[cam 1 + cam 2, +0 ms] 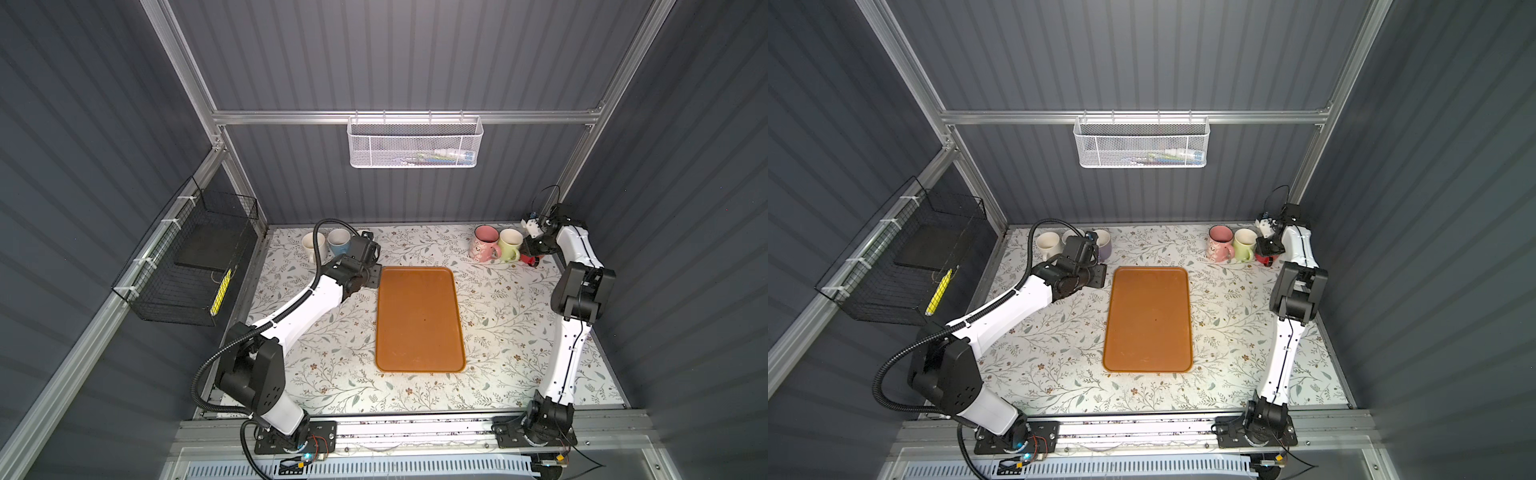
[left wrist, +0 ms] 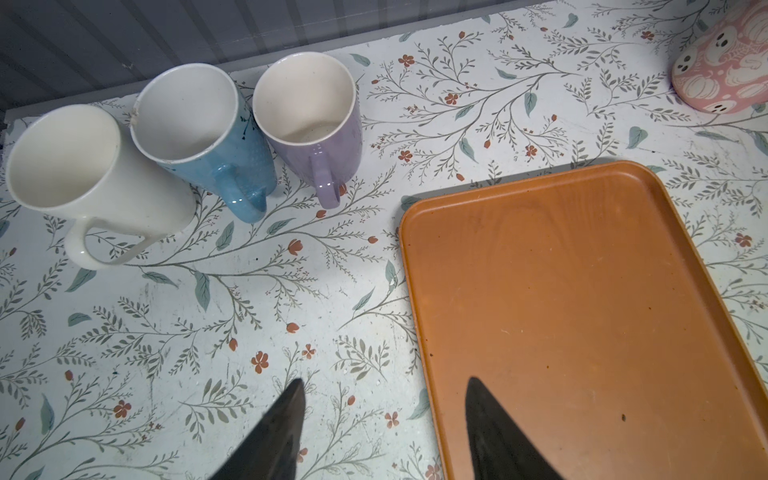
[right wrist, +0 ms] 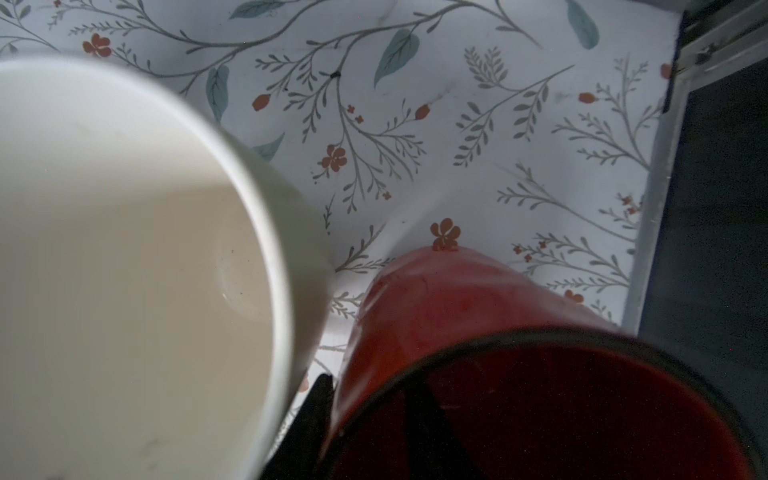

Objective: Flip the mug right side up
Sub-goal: 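Lower the red mug upright beside the green mug and open the right gripper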

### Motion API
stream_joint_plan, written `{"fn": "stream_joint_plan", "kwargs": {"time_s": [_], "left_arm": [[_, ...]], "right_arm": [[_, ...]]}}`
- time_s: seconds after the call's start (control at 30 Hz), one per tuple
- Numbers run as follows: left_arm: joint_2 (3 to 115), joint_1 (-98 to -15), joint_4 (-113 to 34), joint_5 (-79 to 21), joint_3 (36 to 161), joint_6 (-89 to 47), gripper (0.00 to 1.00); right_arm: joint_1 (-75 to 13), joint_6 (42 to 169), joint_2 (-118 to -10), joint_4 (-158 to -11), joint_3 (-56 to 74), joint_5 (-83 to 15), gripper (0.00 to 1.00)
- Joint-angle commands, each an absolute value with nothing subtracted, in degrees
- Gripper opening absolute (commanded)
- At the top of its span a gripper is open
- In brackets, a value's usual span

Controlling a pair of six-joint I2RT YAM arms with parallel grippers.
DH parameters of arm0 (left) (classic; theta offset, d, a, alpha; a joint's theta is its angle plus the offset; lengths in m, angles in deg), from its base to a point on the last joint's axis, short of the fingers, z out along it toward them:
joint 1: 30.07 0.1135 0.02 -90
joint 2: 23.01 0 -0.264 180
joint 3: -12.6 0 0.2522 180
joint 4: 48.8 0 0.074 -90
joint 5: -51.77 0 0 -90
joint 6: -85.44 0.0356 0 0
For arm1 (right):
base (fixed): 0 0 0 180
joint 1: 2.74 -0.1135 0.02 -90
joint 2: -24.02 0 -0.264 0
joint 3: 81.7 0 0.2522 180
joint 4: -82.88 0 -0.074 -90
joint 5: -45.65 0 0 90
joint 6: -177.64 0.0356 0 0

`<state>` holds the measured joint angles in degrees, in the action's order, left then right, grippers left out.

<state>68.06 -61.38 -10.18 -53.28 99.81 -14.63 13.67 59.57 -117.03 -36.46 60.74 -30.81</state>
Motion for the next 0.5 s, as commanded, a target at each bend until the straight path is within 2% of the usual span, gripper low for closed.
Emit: {"fn": "stream_joint_plan", "kwargs": {"time_s": [0.0,0.27,0.47], "left_arm": [[66.0,-61.4,-9.5,-53.9,100.6,-14.5,0.62],[63.4,-61.4,-11.2,-54.3,98.5,-13.6,0.62],[61.7,-60.9,-13.0,-58.4,97.1,-11.9,0.64]], "right_arm": [[13.1,60.5,-114.2,-36.0,61.8,-31.6,0.35],[13.1,62.8,-109.1,-37.6,59.8,-33.6,0.41],[12.3,65.6,-102.8,-38.7,56.7,-35.1,0.47]]}}
